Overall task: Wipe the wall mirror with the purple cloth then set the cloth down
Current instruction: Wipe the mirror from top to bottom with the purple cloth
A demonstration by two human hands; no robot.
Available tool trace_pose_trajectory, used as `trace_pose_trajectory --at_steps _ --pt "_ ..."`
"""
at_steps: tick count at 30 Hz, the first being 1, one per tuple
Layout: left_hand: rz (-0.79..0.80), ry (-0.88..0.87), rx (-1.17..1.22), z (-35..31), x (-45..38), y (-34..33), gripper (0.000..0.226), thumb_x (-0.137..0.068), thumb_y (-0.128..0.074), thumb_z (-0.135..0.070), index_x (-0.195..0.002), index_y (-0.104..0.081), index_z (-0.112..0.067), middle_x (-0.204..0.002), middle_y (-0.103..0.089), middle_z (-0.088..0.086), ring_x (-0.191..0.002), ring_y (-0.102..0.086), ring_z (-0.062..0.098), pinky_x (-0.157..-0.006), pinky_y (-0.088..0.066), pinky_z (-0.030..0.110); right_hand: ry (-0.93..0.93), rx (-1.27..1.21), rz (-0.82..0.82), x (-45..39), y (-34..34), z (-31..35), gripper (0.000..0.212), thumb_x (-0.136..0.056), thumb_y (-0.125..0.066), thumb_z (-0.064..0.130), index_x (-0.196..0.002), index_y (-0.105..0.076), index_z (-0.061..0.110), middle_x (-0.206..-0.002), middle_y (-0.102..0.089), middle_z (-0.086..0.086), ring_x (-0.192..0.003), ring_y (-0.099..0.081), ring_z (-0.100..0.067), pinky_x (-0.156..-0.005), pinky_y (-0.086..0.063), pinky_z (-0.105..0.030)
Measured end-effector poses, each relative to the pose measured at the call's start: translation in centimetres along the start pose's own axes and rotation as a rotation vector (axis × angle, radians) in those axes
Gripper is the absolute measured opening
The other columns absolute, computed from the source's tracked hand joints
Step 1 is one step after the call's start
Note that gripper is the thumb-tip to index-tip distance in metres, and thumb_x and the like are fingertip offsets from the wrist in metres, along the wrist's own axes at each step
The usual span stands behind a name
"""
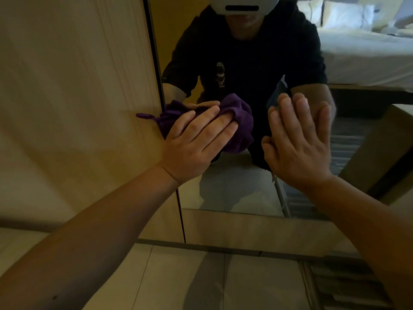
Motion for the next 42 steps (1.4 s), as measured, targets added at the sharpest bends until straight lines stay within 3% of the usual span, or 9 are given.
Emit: trace_pose_trajectory --at_steps 4,9,13,18,22,25,29,34,42 --pt "0.103 -0.031 0.067 -3.7 7.0 -0.5 0.041 -0.101 -0.048 -0.015 -0.141 -0.053 -0.020 -0.140 -0.056 -0.001 -0.134 -0.050 0.020 -0.104 -0.041 0.040 -0.026 -0.005 -0.041 0.0 -0.1 0.0 0.071 -0.093 -0.057 0.034 -0.153 -0.031 0.006 -0.163 -0.012 -0.011 -0.150 -0.009 -0.028 -0.118 -0.008 -0.056" --pt "0.329 -0.036 0.142 -8.8 16.3 -0.8 0.044 -0.102 -0.042 -0.017 -0.145 -0.046 -0.024 -0.144 -0.048 -0.006 -0.139 -0.042 0.018 -0.110 -0.033 0.040 -0.014 0.020 -0.080 -0.1 -0.4 0.1 0.065 -0.092 -0.059 0.031 -0.148 -0.041 0.004 -0.152 -0.038 -0.020 -0.141 -0.029 -0.034 -0.117 -0.011 -0.058" --pt "0.497 -0.043 0.188 -10.7 18.9 0.0 0.043 -0.104 -0.036 -0.014 -0.145 -0.045 -0.023 -0.144 -0.053 -0.006 -0.140 -0.039 0.019 -0.115 -0.026 0.043 -0.015 -0.004 -0.069 -0.1 -0.2 0.0 0.064 -0.093 -0.057 0.032 -0.148 -0.040 0.003 -0.152 -0.036 -0.021 -0.141 -0.028 -0.034 -0.116 -0.012 -0.059" --pt "0.603 0.002 0.289 -10.5 17.1 1.8 0.044 -0.105 -0.028 -0.011 -0.143 -0.048 -0.022 -0.146 -0.052 -0.005 -0.138 -0.042 0.022 -0.103 -0.039 0.043 -0.029 -0.020 0.015 -0.5 0.4 0.0 0.064 -0.097 -0.052 0.034 -0.152 -0.033 0.006 -0.157 -0.027 -0.015 -0.146 -0.017 -0.031 -0.115 -0.015 -0.061" --pt "0.453 0.165 0.317 -8.6 10.4 3.4 0.039 -0.106 -0.028 -0.008 -0.136 -0.051 -0.017 -0.136 -0.061 0.000 -0.120 -0.056 0.025 -0.083 -0.048 0.043 -0.030 -0.097 0.151 -0.9 2.1 -0.2 0.061 -0.102 -0.041 0.034 -0.155 -0.025 0.008 -0.161 -0.017 -0.014 -0.149 -0.006 -0.027 -0.115 -0.017 -0.062" --pt "0.197 0.223 0.238 -4.9 2.1 3.5 0.033 -0.105 -0.042 -0.009 -0.134 -0.054 -0.016 -0.133 -0.063 0.003 -0.117 -0.058 0.025 -0.084 -0.049 0.043 -0.063 -0.247 0.289 -1.0 4.3 -1.0 0.060 -0.103 -0.035 0.034 -0.155 -0.019 0.008 -0.163 -0.008 -0.011 -0.152 0.000 -0.027 -0.123 -0.003 -0.052" --pt "-0.060 0.177 0.109 -1.0 -8.8 2.2 0.030 -0.099 -0.061 -0.011 -0.128 -0.064 -0.015 -0.131 -0.064 0.004 -0.120 -0.059 0.024 -0.092 -0.049 0.043 -0.211 -0.264 0.231 -0.2 6.6 -4.4 0.061 -0.103 -0.036 0.031 -0.155 -0.016 0.007 -0.163 -0.007 -0.016 -0.151 0.003 -0.028 -0.122 0.004 -0.048" --pt "-0.026 0.031 0.024 -2.8 -10.7 -1.2 0.031 -0.101 -0.058 -0.013 -0.131 -0.065 -0.016 -0.137 -0.060 0.005 -0.130 -0.054 0.026 -0.101 -0.048 0.045 -0.248 -0.137 0.263 1.3 5.0 -8.3 0.060 -0.106 -0.031 0.036 -0.156 -0.016 0.008 -0.163 -0.009 -0.018 -0.150 0.006 -0.024 -0.121 0.000 -0.054" --pt "0.097 -0.115 0.102 -8.9 -0.3 -2.9 0.039 -0.100 -0.054 -0.016 -0.140 -0.056 -0.018 -0.142 -0.055 0.003 -0.136 -0.047 0.023 -0.106 -0.044 0.040 -0.146 -0.029 -0.034 2.1 1.5 -8.6 0.071 -0.097 -0.049 0.028 -0.156 -0.014 0.009 -0.164 0.009 0.000 -0.150 0.004 -0.022 -0.118 -0.005 -0.054"
Point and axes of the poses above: each hand's wrist, its own x-axis away from the middle knuckle, its own y-axis out of the back of the hand, z = x × y, the point moved 1 cm from there along -x, towards the middle knuckle
